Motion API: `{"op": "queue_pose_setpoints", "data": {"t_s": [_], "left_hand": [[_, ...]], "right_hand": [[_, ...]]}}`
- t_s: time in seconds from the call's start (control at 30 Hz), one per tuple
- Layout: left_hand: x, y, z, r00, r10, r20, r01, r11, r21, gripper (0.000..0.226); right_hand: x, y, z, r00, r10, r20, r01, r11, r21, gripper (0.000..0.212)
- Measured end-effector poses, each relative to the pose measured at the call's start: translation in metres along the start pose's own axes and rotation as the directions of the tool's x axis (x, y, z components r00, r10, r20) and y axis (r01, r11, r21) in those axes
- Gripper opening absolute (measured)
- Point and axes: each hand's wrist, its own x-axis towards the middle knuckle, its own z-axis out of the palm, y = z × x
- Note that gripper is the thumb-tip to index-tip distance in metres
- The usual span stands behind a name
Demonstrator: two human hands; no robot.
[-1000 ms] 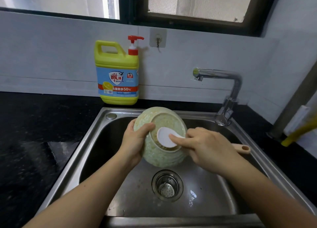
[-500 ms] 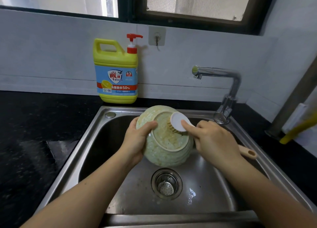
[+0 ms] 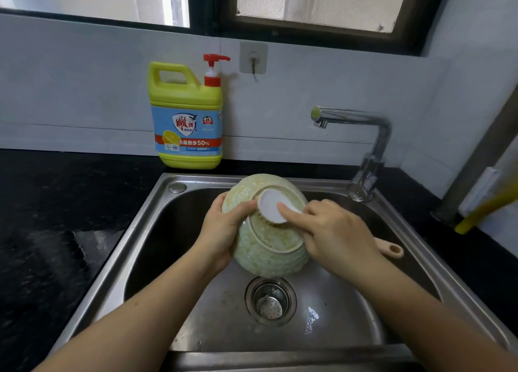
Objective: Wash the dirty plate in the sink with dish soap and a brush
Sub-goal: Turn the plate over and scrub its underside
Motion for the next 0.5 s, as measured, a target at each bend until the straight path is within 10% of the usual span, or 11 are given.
{"op": "queue_pose_setpoints", "data": {"t_s": [0.17, 0.33, 0.5], "left_hand": [[0.001, 0.001, -0.003, 0.999, -0.003, -0.033, 0.002, 1.000, -0.016, 0.036], [0.001, 0.002, -0.001, 1.000, -0.008, -0.002, 0.008, 1.000, -0.022, 0.036], [0.002, 0.001, -0.004, 0.999, 0.000, -0.033, 0.000, 1.000, -0.004, 0.029]], "right_hand": [[0.002, 0.016, -0.021, 0.967, -0.075, 0.243, 0.048, 0.992, 0.117, 0.034], [-0.001, 0.021, -0.019, 0.991, 0.111, 0.072, -0.106, 0.992, -0.070, 0.043], [-0.001, 0.012, -0.015, 0.979, -0.106, 0.173, 0.081, 0.987, 0.141, 0.037]]}}
